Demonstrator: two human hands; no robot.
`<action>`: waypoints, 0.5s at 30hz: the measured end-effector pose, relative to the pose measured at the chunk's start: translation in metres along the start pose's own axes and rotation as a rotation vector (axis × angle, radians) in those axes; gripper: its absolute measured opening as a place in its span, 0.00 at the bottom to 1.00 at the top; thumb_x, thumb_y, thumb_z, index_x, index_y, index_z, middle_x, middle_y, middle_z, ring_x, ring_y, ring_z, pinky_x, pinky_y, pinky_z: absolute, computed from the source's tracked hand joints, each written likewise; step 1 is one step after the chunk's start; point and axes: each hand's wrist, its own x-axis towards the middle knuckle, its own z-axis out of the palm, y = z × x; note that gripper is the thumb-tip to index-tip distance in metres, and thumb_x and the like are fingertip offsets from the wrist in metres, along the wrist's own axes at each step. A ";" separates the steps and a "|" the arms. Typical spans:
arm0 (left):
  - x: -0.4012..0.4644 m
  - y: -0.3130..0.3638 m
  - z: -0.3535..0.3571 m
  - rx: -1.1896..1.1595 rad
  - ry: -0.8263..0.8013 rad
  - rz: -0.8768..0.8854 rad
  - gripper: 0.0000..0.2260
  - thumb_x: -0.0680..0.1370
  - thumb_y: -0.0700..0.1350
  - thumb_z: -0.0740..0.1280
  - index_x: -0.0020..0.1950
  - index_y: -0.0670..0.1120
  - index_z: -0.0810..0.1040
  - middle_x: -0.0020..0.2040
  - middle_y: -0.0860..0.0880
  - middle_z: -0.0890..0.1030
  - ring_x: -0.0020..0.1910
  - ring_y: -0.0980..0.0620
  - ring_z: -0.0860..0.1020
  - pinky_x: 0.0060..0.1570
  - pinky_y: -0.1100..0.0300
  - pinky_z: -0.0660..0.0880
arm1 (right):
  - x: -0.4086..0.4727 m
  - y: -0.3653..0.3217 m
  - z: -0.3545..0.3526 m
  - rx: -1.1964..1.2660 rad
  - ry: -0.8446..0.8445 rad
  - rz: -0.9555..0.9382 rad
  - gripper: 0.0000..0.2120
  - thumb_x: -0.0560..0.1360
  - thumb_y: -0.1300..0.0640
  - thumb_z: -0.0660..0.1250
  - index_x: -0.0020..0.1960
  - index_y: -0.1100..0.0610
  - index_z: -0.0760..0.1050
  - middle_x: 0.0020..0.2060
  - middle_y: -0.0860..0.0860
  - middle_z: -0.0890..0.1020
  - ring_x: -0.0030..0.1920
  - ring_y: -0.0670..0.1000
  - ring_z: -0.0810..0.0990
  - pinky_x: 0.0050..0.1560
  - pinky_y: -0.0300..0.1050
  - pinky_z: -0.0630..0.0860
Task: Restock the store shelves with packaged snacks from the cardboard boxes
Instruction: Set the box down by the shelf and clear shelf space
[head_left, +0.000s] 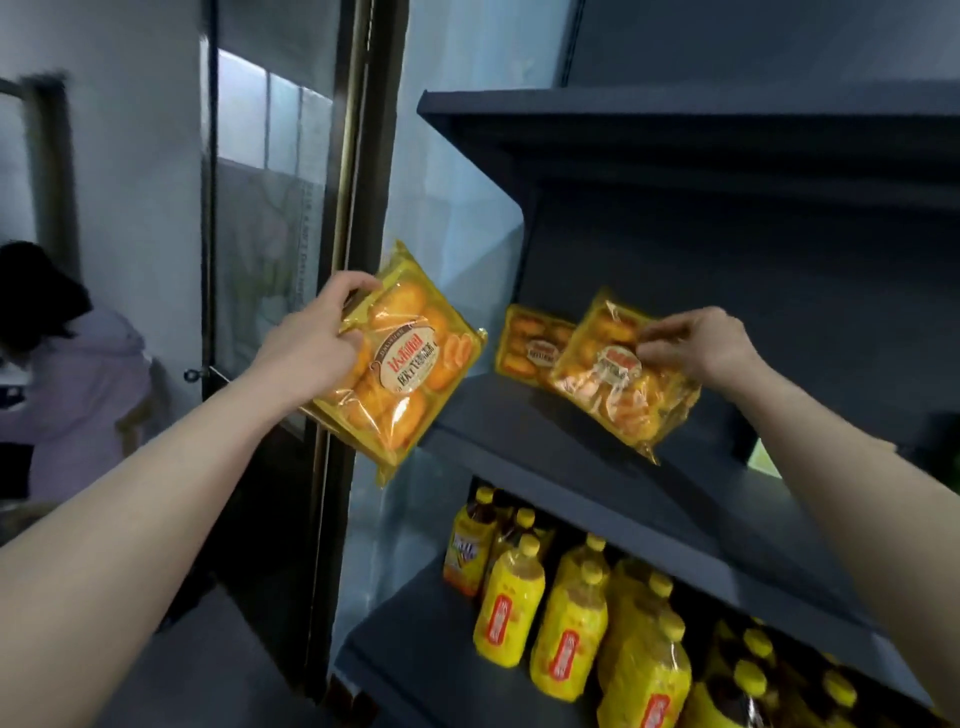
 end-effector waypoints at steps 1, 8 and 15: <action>0.010 0.004 0.009 -0.017 -0.005 -0.007 0.22 0.83 0.42 0.60 0.70 0.65 0.60 0.58 0.53 0.75 0.43 0.48 0.81 0.42 0.46 0.82 | 0.014 0.014 0.002 -0.047 -0.024 0.006 0.12 0.72 0.53 0.77 0.55 0.49 0.85 0.51 0.48 0.81 0.56 0.50 0.77 0.61 0.47 0.73; 0.072 0.031 0.056 -0.038 -0.043 -0.029 0.22 0.83 0.41 0.60 0.70 0.63 0.62 0.54 0.52 0.75 0.46 0.49 0.79 0.47 0.44 0.81 | 0.088 0.094 0.016 -0.125 -0.175 -0.028 0.09 0.73 0.53 0.76 0.52 0.44 0.85 0.60 0.46 0.81 0.62 0.50 0.76 0.68 0.46 0.70; 0.105 0.033 0.089 -0.026 -0.085 -0.056 0.21 0.80 0.43 0.64 0.68 0.60 0.62 0.51 0.48 0.83 0.42 0.46 0.84 0.46 0.42 0.82 | 0.148 0.060 0.072 0.180 -0.246 -0.177 0.09 0.72 0.51 0.77 0.51 0.42 0.85 0.57 0.43 0.79 0.59 0.46 0.75 0.61 0.41 0.71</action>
